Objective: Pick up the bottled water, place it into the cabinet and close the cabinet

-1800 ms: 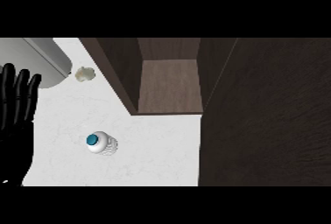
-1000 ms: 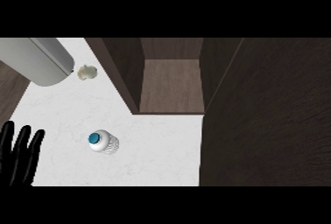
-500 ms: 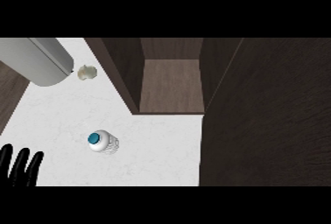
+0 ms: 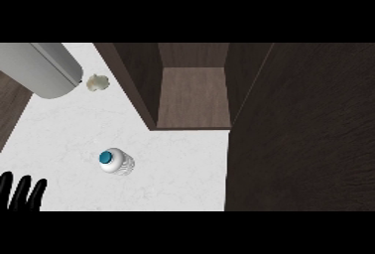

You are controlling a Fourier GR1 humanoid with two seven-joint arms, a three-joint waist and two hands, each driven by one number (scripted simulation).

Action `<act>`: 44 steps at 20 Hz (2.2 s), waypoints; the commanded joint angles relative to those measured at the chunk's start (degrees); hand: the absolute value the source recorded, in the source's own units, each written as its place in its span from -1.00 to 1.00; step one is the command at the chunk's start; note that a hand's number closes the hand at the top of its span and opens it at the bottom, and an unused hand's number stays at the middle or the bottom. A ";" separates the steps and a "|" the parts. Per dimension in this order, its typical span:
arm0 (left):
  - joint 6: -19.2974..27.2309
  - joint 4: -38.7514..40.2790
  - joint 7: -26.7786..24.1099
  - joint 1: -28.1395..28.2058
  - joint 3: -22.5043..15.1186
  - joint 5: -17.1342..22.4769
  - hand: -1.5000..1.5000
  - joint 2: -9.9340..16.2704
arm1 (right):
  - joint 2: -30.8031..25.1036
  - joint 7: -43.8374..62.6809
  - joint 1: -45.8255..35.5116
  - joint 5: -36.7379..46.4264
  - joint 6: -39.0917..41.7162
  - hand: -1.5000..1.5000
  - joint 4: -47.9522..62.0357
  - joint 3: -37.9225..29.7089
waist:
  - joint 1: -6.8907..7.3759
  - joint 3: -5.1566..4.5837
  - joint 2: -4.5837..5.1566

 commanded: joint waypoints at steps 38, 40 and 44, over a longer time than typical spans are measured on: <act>-6.15 66.52 -26.81 -28.76 20.76 9.08 -1.00 0.29 | -1.04 -15.91 23.73 -3.95 10.54 -1.00 -9.00 -3.48 | -0.03 -0.06 0.44; -4.35 70.55 -26.96 -33.66 22.64 8.57 -1.00 1.02 | -1.26 -17.18 27.41 -4.69 11.83 -1.00 -11.47 -3.82 | -0.66 -0.08 0.39; -4.35 81.38 -31.95 -39.65 25.17 8.81 -1.00 0.82 | -2.04 -22.98 28.89 -6.82 15.06 -1.00 -6.11 -7.19 | -1.19 -0.07 0.37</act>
